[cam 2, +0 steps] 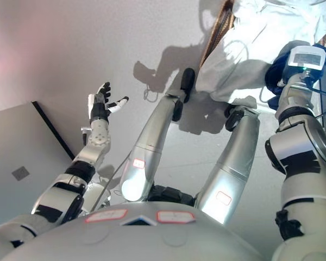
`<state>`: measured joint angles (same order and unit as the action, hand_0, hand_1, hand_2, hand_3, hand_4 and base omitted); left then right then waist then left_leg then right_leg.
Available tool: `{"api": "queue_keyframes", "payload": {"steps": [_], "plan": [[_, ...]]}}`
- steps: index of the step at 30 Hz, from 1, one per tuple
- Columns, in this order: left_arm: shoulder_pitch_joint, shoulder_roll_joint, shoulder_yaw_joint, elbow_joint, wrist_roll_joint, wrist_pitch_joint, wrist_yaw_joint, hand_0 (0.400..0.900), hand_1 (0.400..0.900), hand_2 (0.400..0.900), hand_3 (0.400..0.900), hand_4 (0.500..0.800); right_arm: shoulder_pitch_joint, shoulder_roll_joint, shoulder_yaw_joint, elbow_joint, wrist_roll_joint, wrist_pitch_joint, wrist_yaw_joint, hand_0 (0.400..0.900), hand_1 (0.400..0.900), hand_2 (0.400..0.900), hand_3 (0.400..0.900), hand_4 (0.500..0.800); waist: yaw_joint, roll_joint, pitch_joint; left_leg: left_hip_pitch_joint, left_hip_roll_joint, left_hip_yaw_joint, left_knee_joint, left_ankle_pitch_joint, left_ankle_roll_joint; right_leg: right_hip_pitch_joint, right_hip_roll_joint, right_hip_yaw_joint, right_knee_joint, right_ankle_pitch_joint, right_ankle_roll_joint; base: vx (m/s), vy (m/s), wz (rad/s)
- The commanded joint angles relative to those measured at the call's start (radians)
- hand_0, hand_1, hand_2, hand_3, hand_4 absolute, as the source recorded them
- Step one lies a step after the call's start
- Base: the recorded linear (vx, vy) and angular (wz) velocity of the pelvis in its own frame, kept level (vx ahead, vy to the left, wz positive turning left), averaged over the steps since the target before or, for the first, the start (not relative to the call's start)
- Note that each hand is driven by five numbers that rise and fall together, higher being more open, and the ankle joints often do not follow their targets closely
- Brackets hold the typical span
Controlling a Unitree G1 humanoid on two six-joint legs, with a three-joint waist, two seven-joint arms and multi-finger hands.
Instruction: Put the clothes in the basket into the washing machine.
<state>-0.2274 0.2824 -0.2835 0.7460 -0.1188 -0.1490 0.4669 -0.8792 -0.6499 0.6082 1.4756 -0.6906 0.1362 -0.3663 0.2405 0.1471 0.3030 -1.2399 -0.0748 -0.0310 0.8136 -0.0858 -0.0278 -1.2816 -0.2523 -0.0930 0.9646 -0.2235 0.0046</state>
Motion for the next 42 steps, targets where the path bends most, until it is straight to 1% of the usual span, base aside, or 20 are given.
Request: {"api": "queue_keyframes", "payload": {"steps": [1,9,10,12,14,15,16,17,20,23,30,31,32,33,37,38,39,40,41,42], "plan": [[0.064,0.007,0.064,0.049,0.006,0.002,0.047,0.900,0.900,0.900,0.900,0.800,0.064,-0.090,0.039,0.034,-0.015,0.058,-0.020,0.900,0.900,0.900,0.900,0.800,-0.022,0.060,-0.028,-0.007,-0.026,-0.038,0.020,-0.059,-0.020,-0.001,0.035,0.014,-0.005,0.025,0.055,0.00,0.000,0.00],[0.070,0.004,0.062,0.051,0.006,-0.005,0.069,0.900,0.900,0.900,0.900,0.800,0.038,-0.092,0.045,0.052,-0.043,0.081,-0.061,0.900,0.900,0.900,0.900,0.800,-0.018,0.069,-0.035,-0.038,-0.034,-0.040,0.034,-0.061,-0.021,-0.033,0.037,0.021,0.013,0.014,0.054,0.00,-0.008,0.00],[0.079,0.012,0.073,0.044,0.003,-0.004,0.076,0.900,0.900,0.900,0.900,0.800,0.012,-0.119,0.068,0.030,-0.041,0.081,-0.057,0.900,0.900,0.900,0.900,0.800,-0.024,0.063,-0.033,-0.045,-0.032,-0.038,0.042,-0.065,-0.020,-0.038,0.042,0.021,0.017,0.014,0.052,0.00,0.000,-0.12],[0.080,0.010,0.074,0.042,-0.002,-0.005,0.081,0.900,0.900,0.900,0.900,0.800,0.006,-0.114,0.038,0.002,0.008,0.065,-0.079,0.900,0.900,0.900,0.900,0.800,-0.038,0.057,-0.024,-0.049,-0.030,-0.033,0.053,-0.069,-0.020,-0.041,0.047,0.027,0.022,0.015,0.050,0.01,-0.004,-0.11],[0.088,0.003,0.070,0.057,-0.013,-0.001,0.076,0.900,0.900,0.900,0.900,0.800,-0.017,-0.111,0.040,0.014,0.026,0.064,-0.074,0.900,0.900,0.900,0.900,0.800,-0.045,0.055,-0.021,-0.050,-0.030,-0.033,0.051,-0.069,-0.020,-0.041,0.045,0.024,0.019,0.016,0.050,0.01,-0.007,-0.05],[0.088,0.000,0.074,0.063,-0.020,-0.001,0.076,0.900,0.900,0.900,0.900,0.800,-0.028,-0.112,0.049,0.009,0.024,0.067,-0.093,0.900,0.900,0.900,0.900,0.800,-0.048,0.054,-0.019,-0.050,-0.027,-0.033,0.047,-0.069,-0.020,-0.041,0.047,0.025,0.017,0.018,0.051,0.01,0.002,-0.07],[0.087,0.000,0.075,0.067,-0.021,-0.003,0.075,0.900,0.900,0.900,0.900,0.800,-0.014,-0.104,0.047,0.003,0.024,0.057,-0.085,0.571,0.571,0.571,0.571,0.602,-0.050,0.053,-0.017,-0.050,-0.025,-0.031,0.045,-0.068,-0.020,-0.040,0.049,0.023,0.014,0.020,0.051,0.01,-0.002,-0.08],[0.082,0.001,0.075,0.069,-0.020,-0.004,0.076,0.900,0.900,0.900,0.900,0.800,-0.010,-0.096,0.050,0.001,0.027,0.055,-0.084,0.400,0.400,0.400,0.400,0.500,-0.052,0.052,-0.015,-0.049,-0.024,-0.030,0.044,-0.069,-0.019,-0.038,0.051,0.023,0.011,0.020,0.050,0.00,-0.016,-0.05],[0.068,0.006,0.083,0.077,-0.028,-0.007,0.083,0.900,0.900,0.900,0.900,0.800,-0.032,-0.073,0.063,-0.003,0.028,0.058,-0.089,0.400,0.400,0.400,0.400,0.500,-0.057,0.050,-0.012,-0.049,-0.025,-0.027,0.044,-0.070,-0.018,-0.037,0.054,0.021,0.007,0.021,0.049,0.00,-0.013,-0.04],[0.074,0.005,0.080,0.079,-0.028,-0.010,0.079,0.900,0.900,0.900,0.900,0.800,-0.032,-0.086,0.057,0.016,0.031,0.048,-0.082,0.400,0.400,0.400,0.400,0.500,-0.049,0.052,-0.021,-0.043,-0.026,-0.028,0.029,-0.065,-0.017,-0.032,0.051,0.019,-0.007,0.027,0.052,0.00,0.000,0.00],[0.076,0.009,0.077,0.051,-0.020,-0.034,0.077,0.900,0.900,0.900,0.900,0.800,-0.052,-0.075,0.021,0.027,0.088,0.030,-0.089,0.400,0.400,0.400,0.400,0.500,-0.036,0.051,-0.028,0.066,-0.009,-0.017,-0.116,-0.019,-0.018,0.073,0.055,0.015,-0.131,0.071,0.060,0.02,-0.003,-0.05],[0.069,0.010,0.078,0.053,-0.026,-0.037,0.080,0.900,0.900,0.900,0.900,0.800,-0.065,-0.081,-0.043,0.023,0.195,0.007,-0.109,0.400,0.400,0.400,0.400,0.500,-0.035,0.050,-0.028,0.102,-0.005,-0.017,-0.158,-0.003,-0.019,0.109,0.059,0.013,-0.171,0.087,0.064,0.03,-0.025,-0.09],[0.067,0.014,0.080,0.053,-0.026,-0.038,0.080,0.900,0.900,0.900,0.900,0.800,-0.064,-0.106,-0.098,0.016,0.284,-0.025,-0.102,0.400,0.400,0.400,0.400,0.500,-0.037,0.050,-0.029,0.130,-0.001,-0.020,-0.188,0.006,-0.021,0.136,0.060,0.012,-0.195,0.095,0.066,0.02,-0.024,-0.05],[0.067,0.014,0.078,0.053,-0.026,-0.038,0.080,0.900,0.900,0.900,0.900,0.800,-0.063,-0.107,-0.099,0.016,0.284,-0.025,-0.102,0.400,0.400,0.400,0.400,0.500,-0.036,0.050,-0.027,0.133,-0.001,-0.021,-0.190,0.006,-0.021,0.140,0.060,0.011,-0.197,0.095,0.066,0.02,-0.021,-0.03],[0.085,0.028,0.100,0.030,-0.041,-0.048,0.081,0.900,0.900,0.900,0.900,0.800,-0.044,-0.142,-0.388,-0.006,0.747,-0.111,-0.154,0.400,0.400,0.400,0.400,0.500,-0.052,0.058,-0.027,0.253,0.006,-0.014,-0.310,0.034,-0.028,0.259,0.068,0.008,-0.320,0.124,0.079,0.05,-0.005,-0.11],[0.092,0.031,0.106,0.029,-0.040,-0.051,0.078,0.900,0.900,0.900,0.900,0.800,-0.032,-0.141,-0.472,-0.019,0.892,-0.151,-0.164,0.400,0.400,0.400,0.400,0.500,-0.057,0.061,-0.029,0.294,0.007,-0.010,-0.350,0.045,-0.033,0.301,0.074,0.007,-0.366,0.134,0.084,0.07,0.014,-0.16],[0.099,0.040,0.109,0.031,-0.046,-0.052,0.077,0.900,0.900,0.900,0.900,0.800,-0.025,-0.143,-0.495,-0.024,0.945,-0.162,-0.183,0.400,0.400,0.400,0.400,0.500,-0.057,0.063,-0.025,0.329,0.007,-0.009,-0.379,0.052,-0.033,0.332,0.076,0.003,-0.399,0.145,0.085,-0.04,0.033,-0.20],[0.106,0.044,0.109,0.035,-0.041,-0.051,0.076,0.900,0.900,0.900,0.900,0.800,-0.017,-0.132,-0.566,-0.046,1.086,-0.213,-0.184,0.400,0.400,0.400,0.400,0.500,-0.065,0.070,-0.022,0.347,0.010,-0.001,-0.418,0.096,-0.032,0.354,0.079,-0.001,-0.443,0.185,0.081,0.05,0.025,-0.18],[0.114,0.049,0.113,0.043,-0.048,-0.052,0.074,0.900,0.900,0.900,0.900,0.800,-0.001,-0.124,-0.596,-0.063,1.157,-0.239,-0.196,0.400,0.400,0.400,0.400,0.500,-0.066,0.070,-0.027,0.394,0.008,-0.008,-0.446,0.076,-0.035,0.399,0.085,0.005,-0.472,0.164,0.089,-0.04,0.050,-0.22],[0.123,0.050,0.113,0.052,-0.049,-0.052,0.072,0.900,0.900,0.900,0.900,0.800,0.014,-0.104,-0.650,-0.087,1.262,-0.278,-0.183,0.400,0.400,0.400,0.400,0.500,-0.076,0.076,-0.019,0.420,0.009,0.003,-0.483,0.117,-0.034,0.425,0.087,0.000,-0.517,0.207,0.087,0.07,0.044,-0.24]]}}
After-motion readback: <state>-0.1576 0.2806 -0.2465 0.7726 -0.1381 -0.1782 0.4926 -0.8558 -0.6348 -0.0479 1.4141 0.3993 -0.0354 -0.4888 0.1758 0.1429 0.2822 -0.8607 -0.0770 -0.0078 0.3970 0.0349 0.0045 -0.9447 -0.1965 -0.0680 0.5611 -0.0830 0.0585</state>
